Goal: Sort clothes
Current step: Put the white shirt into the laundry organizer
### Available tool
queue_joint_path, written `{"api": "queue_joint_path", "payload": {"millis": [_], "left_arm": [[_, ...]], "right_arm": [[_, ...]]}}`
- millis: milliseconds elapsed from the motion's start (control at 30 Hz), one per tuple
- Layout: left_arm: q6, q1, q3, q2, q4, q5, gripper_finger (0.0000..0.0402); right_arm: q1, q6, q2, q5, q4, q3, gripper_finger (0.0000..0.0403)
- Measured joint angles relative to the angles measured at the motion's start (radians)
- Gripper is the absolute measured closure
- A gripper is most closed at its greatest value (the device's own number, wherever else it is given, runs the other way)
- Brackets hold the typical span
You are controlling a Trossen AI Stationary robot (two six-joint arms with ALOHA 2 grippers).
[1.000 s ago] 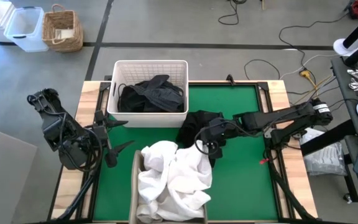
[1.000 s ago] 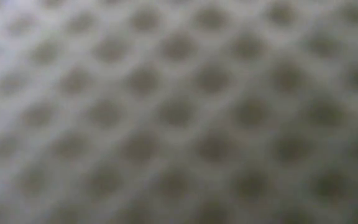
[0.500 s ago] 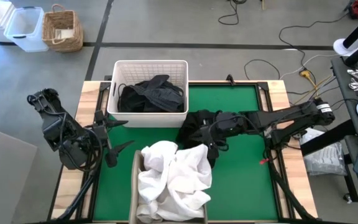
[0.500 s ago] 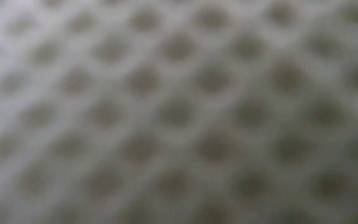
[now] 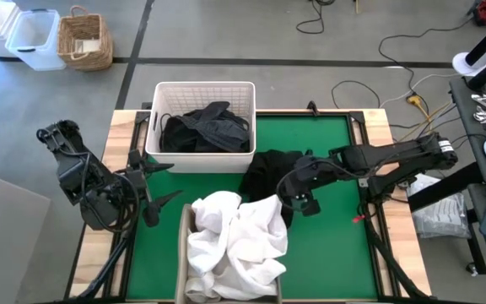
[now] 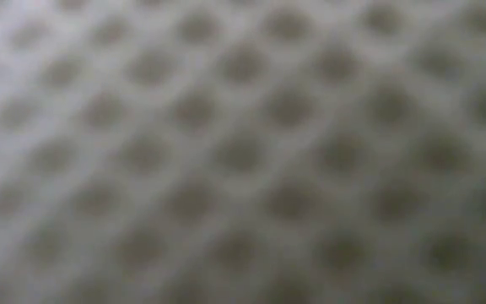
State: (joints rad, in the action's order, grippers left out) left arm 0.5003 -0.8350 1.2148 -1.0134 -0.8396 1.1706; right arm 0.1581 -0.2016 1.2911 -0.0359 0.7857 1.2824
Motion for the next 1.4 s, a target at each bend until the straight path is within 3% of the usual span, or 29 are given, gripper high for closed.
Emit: {"api": "queue_joint_path", "payload": {"millis": [267,500,633,767,1033,1400], "left_arm": [[0.015,0.001,-0.006,0.000,0.000,0.025,0.0082],[0.023,0.002,-0.026,0.000,0.000,0.028,0.0082],[0.036,0.002,-0.044,0.000,0.001,0.028,0.0082],[0.045,0.002,-0.055,0.000,0.000,0.028,0.0082],[0.052,0.002,-0.058,0.000,0.001,0.028,0.0082],[0.066,0.002,-0.058,0.000,0.001,0.074,0.0082]], "right_arm": [[0.016,-0.076,0.057,-0.055,-0.004,-0.034,0.0168],[0.017,-0.106,0.112,-0.062,-0.124,-0.046,0.0140],[0.016,-0.129,0.121,-0.064,-0.157,-0.046,0.0158],[0.016,-0.139,0.121,-0.071,-0.165,-0.046,0.0202],[0.018,-0.187,0.121,-0.105,-0.172,-0.046,0.0373],[0.019,-0.239,0.102,-0.125,-0.334,-0.044,0.0394]]}}
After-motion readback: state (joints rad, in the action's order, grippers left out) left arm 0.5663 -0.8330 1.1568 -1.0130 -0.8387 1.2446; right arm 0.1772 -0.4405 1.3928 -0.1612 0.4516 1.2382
